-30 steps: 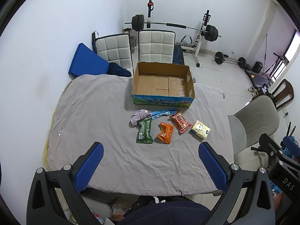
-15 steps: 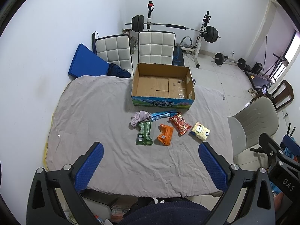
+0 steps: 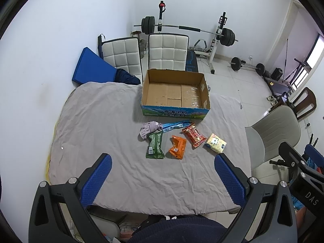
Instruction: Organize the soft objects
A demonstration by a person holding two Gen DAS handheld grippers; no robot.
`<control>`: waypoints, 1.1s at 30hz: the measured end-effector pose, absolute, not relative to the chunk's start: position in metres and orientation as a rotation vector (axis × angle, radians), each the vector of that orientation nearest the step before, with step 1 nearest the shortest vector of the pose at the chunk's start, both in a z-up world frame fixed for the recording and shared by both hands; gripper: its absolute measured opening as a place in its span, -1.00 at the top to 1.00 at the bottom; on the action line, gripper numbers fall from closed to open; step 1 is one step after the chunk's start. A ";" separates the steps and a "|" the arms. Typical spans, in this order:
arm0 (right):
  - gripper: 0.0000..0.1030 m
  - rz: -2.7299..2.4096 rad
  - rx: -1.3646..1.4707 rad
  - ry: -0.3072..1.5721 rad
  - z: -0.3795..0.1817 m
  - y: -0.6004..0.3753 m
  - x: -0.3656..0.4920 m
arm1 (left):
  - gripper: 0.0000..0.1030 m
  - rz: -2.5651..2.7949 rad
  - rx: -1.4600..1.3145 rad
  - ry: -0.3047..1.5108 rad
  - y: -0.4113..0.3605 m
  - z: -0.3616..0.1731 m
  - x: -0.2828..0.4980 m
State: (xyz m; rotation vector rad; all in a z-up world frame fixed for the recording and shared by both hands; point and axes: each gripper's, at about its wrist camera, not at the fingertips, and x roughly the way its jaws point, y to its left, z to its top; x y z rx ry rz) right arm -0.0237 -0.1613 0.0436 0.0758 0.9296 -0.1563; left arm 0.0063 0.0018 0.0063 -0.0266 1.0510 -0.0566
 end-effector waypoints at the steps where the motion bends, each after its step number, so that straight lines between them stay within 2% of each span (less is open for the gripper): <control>1: -1.00 -0.156 0.075 0.930 0.044 -0.161 -0.022 | -1.00 -0.059 -0.029 1.053 0.002 0.006 0.007; 10: -1.00 -0.170 0.086 0.962 0.029 -0.173 0.001 | -1.00 -0.027 -0.028 1.048 0.006 -0.010 0.043; 15: -1.00 -0.168 0.082 1.062 -0.015 -0.202 0.045 | -1.00 0.003 -0.005 1.105 0.012 -0.055 0.095; 18: -1.00 -0.149 0.056 1.150 -0.061 -0.226 0.079 | -1.00 0.016 0.027 1.167 0.013 -0.099 0.125; 26: -1.00 -0.029 -0.191 1.450 -0.258 -0.265 0.166 | -1.00 0.047 -0.011 1.467 0.017 -0.259 0.188; 33: -1.00 0.095 -0.371 1.585 -0.386 -0.247 0.207 | -1.00 0.084 -0.015 1.609 0.014 -0.355 0.209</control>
